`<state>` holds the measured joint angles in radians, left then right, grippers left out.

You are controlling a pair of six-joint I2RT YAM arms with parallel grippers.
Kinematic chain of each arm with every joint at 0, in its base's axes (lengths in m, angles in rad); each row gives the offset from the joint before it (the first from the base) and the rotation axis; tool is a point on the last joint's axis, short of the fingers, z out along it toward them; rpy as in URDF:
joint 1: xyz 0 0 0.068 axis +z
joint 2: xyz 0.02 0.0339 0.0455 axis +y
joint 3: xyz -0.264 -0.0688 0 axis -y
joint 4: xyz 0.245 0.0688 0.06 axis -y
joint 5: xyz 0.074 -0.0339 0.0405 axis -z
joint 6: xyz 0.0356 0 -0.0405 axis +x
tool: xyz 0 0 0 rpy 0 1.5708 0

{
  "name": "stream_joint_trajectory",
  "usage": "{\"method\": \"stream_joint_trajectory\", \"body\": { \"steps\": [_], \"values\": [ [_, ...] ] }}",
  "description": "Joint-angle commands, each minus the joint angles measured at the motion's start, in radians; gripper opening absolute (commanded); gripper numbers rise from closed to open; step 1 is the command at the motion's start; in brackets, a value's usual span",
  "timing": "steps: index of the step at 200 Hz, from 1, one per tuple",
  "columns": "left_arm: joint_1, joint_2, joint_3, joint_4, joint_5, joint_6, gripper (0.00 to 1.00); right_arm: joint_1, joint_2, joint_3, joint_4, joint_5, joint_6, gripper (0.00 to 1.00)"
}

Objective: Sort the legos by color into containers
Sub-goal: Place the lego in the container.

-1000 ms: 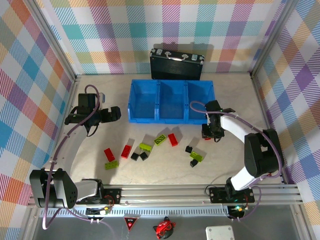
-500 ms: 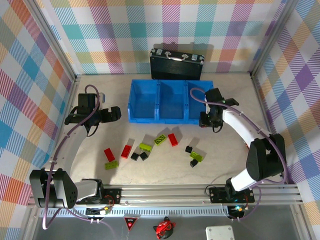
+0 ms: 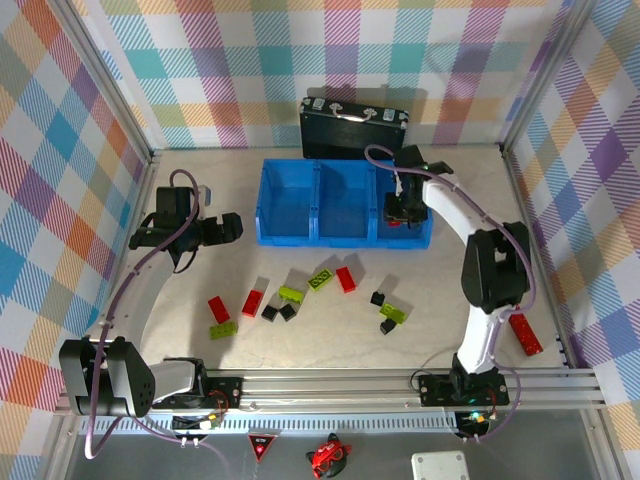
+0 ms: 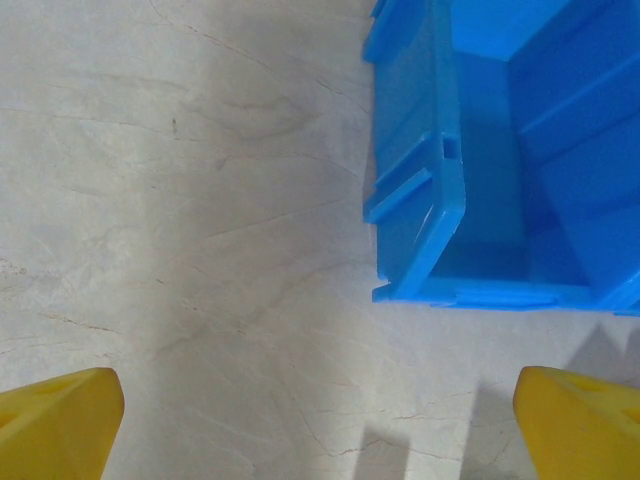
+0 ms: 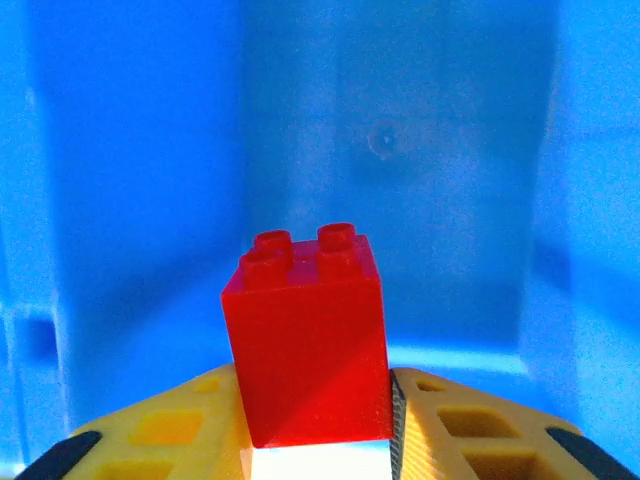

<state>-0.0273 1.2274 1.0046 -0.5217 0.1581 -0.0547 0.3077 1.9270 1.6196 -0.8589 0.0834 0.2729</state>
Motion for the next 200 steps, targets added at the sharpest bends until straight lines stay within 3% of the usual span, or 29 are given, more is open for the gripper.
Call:
{"method": "stream_joint_trajectory", "body": {
  "steps": [1, 117, 200],
  "values": [
    [0.011, -0.017, 0.014, -0.009, 0.008, 0.017, 1.0, -0.012, 0.078, 0.098, -0.049, 0.017, -0.005, 0.37],
    [0.013, -0.009, 0.011, -0.012, -0.008, 0.027, 1.0, -0.077, 0.358, 0.391, -0.119, -0.013, -0.035, 0.37],
    [0.013, -0.009, 0.014, -0.014, -0.02, 0.029, 1.0, -0.08, 0.381, 0.373, -0.123, -0.016, -0.036, 0.37]
  ]
}}
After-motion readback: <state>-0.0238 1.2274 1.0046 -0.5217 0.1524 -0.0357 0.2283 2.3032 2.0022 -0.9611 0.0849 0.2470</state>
